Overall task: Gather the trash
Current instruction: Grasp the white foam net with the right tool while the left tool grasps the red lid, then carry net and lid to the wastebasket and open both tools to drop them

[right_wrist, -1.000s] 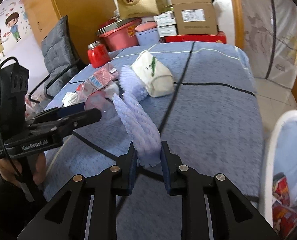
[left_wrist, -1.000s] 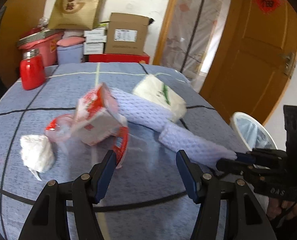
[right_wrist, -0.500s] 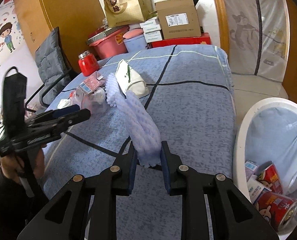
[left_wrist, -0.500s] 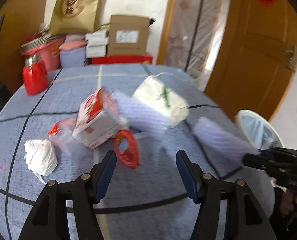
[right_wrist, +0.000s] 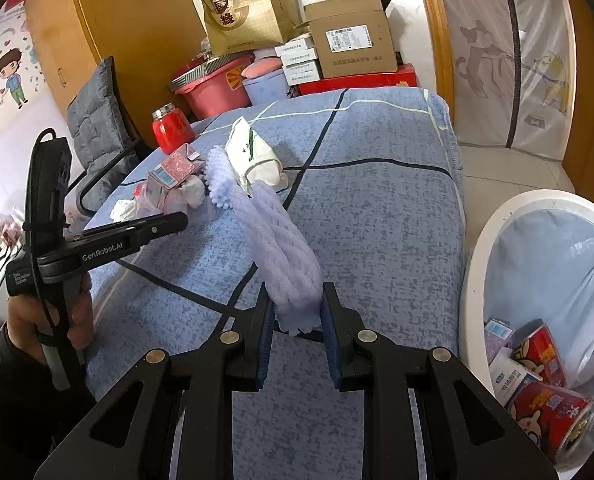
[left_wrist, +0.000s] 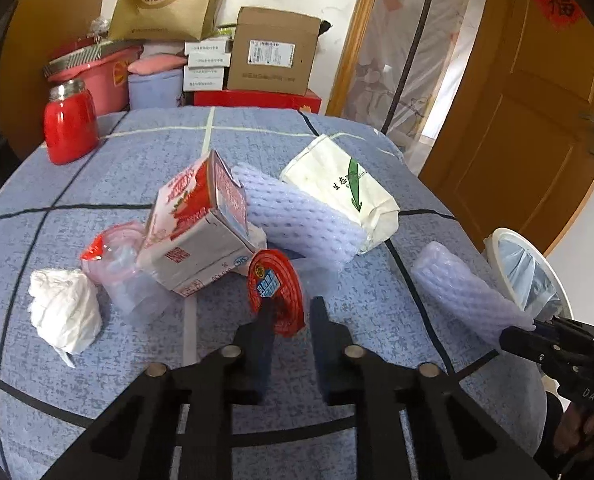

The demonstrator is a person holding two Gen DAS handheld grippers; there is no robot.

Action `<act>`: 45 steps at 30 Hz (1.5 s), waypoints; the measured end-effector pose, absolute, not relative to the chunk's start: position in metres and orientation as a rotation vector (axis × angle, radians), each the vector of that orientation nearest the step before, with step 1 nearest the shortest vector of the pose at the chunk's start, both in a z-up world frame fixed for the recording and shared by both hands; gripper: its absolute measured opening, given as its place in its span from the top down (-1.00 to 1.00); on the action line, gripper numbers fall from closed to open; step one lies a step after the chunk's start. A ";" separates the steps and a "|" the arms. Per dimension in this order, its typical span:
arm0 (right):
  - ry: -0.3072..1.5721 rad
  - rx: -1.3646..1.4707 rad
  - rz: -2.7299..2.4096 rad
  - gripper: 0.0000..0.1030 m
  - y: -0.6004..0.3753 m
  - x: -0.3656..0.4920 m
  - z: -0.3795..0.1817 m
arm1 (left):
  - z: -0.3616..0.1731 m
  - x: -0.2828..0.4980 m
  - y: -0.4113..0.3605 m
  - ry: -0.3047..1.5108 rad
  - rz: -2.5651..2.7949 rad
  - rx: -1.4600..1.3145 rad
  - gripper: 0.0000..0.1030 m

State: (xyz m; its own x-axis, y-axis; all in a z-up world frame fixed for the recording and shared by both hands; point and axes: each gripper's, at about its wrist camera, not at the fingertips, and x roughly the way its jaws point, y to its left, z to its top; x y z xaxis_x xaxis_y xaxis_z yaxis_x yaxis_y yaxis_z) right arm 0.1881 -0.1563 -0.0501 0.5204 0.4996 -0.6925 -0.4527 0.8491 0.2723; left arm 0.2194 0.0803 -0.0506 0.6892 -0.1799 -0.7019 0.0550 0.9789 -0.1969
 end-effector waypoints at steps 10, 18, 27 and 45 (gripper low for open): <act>0.829 0.065 0.568 0.54 -0.163 0.179 -0.042 | -0.044 0.202 0.067 0.770 -0.125 -0.152 0.84; 0.813 0.075 0.540 0.54 -0.178 0.168 -0.034 | -0.034 0.182 0.047 0.752 -0.166 -0.161 0.85; 0.798 0.089 0.493 0.54 -0.202 0.150 -0.025 | -0.018 0.165 0.009 0.728 -0.245 -0.149 0.85; 0.762 0.142 0.342 0.54 -0.276 0.121 -0.015 | -0.004 0.156 -0.076 0.714 -0.407 -0.089 0.85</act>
State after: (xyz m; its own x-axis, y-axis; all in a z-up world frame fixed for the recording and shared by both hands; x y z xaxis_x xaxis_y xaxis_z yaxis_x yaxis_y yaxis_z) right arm 0.1213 -0.2761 -0.0145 0.6714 0.3531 -0.6516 -0.2513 0.9356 0.2480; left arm 0.1561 -0.0757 -0.0042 0.6808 -0.3924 -0.6185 0.3325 0.9180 -0.2164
